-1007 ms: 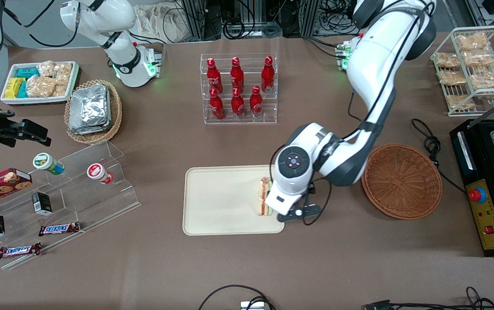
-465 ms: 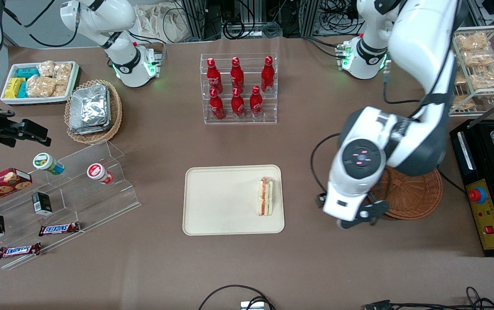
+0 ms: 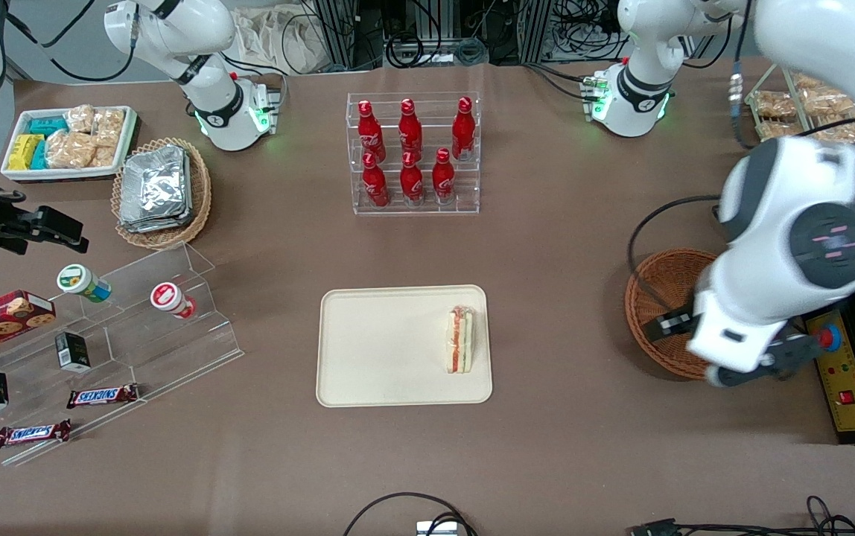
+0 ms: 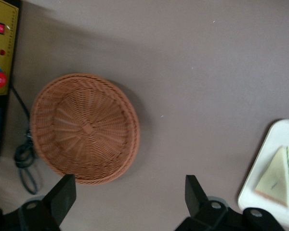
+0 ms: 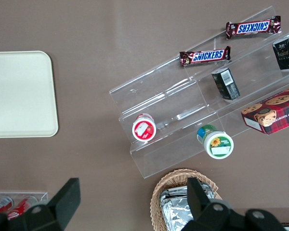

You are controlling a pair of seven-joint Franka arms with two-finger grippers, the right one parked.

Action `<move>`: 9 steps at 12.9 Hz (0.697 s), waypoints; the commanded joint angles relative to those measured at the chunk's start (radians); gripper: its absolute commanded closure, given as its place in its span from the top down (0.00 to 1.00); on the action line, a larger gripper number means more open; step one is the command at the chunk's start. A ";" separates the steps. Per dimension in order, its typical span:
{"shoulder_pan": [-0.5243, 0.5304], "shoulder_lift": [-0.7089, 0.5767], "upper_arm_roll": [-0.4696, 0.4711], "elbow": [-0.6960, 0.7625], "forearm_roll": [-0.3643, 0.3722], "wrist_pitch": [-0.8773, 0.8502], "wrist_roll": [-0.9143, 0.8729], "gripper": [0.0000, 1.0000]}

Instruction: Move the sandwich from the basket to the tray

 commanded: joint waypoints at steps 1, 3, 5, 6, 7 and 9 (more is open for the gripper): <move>0.028 -0.047 -0.007 -0.030 -0.020 -0.032 0.062 1.00; 0.034 -0.064 -0.005 -0.037 -0.034 -0.032 0.091 1.00; 0.048 -0.145 0.040 -0.130 -0.067 -0.013 0.182 1.00; 0.039 -0.188 0.106 -0.160 -0.119 -0.007 0.220 1.00; 0.025 -0.225 0.157 -0.187 -0.137 -0.007 0.281 1.00; 0.009 -0.306 0.214 -0.270 -0.144 0.007 0.370 1.00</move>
